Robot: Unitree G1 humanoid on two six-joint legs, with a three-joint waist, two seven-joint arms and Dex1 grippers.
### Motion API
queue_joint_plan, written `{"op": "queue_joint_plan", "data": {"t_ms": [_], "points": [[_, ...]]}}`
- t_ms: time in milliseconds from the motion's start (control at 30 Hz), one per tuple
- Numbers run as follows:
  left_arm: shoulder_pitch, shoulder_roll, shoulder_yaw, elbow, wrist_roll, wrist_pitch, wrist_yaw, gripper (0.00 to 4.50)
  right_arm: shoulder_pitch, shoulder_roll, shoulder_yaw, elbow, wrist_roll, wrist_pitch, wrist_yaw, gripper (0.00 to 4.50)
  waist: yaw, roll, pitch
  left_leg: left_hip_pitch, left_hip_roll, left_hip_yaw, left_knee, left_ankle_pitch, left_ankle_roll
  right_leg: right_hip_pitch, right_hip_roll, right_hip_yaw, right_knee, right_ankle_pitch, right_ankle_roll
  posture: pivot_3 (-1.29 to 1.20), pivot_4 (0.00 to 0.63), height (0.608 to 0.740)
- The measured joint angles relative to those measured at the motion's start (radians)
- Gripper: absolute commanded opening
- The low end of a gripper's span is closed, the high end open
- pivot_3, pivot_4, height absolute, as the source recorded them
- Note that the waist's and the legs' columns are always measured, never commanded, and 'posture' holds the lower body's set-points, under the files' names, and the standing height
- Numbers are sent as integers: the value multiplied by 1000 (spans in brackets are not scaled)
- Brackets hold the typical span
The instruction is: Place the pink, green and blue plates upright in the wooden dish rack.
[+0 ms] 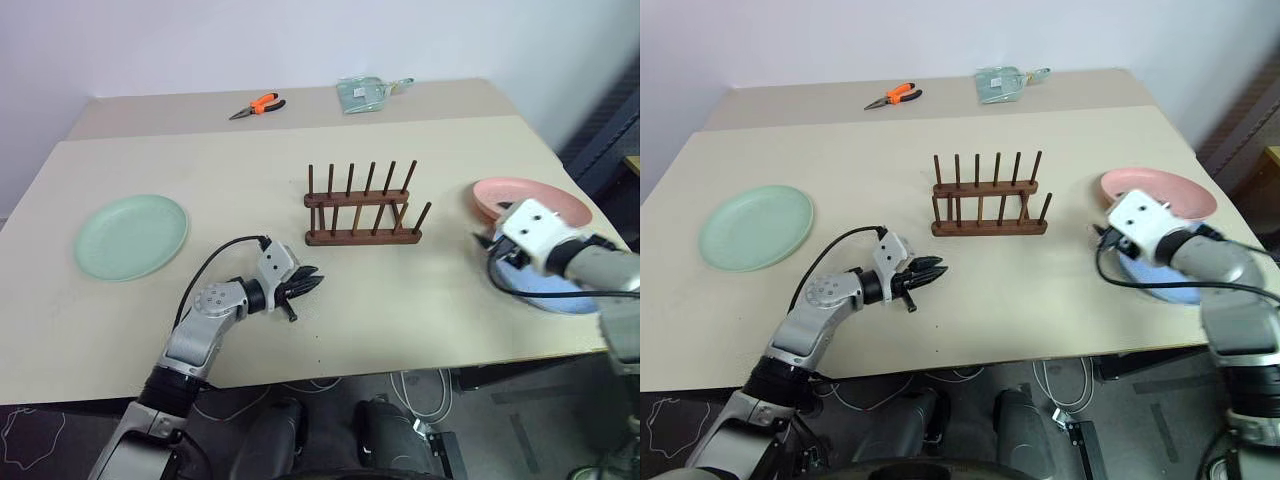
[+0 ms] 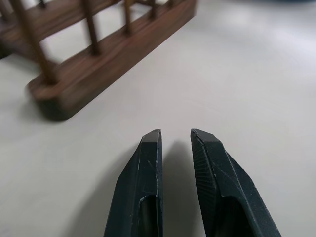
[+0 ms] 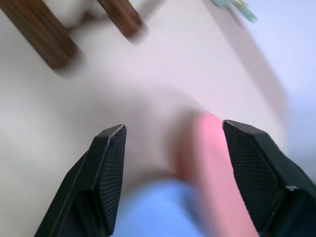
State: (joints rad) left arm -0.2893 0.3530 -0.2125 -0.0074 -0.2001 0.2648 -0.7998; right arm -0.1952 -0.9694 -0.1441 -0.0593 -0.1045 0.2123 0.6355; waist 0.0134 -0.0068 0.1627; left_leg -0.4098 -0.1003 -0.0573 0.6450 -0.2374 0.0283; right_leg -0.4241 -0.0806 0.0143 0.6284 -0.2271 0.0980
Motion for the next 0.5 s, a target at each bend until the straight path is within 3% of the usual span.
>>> {"op": "queue_joint_plan", "data": {"t_ms": [267,367,500], "points": [[-8,-10,-8,-15,-7,14,-6,916,-124,-24,138,348,-182,-169,-84,3274,-3,1,1,0,0,1,0,0,0,0,0,0,0,0,0,0,150,740],[-20,-17,-9,-20,-8,15,-6,916,-204,-24,200,509,-262,-238,-157,2529,-2,2,1,0,0,1,0,0,0,0,0,0,0,0,0,0,150,740],[-11,-12,-9,-40,-9,17,-6,916,-218,-22,219,567,-288,-289,-189,577,-1,2,1,0,0,1,0,0,0,0,0,1,0,1,2,0,150,740]]}}
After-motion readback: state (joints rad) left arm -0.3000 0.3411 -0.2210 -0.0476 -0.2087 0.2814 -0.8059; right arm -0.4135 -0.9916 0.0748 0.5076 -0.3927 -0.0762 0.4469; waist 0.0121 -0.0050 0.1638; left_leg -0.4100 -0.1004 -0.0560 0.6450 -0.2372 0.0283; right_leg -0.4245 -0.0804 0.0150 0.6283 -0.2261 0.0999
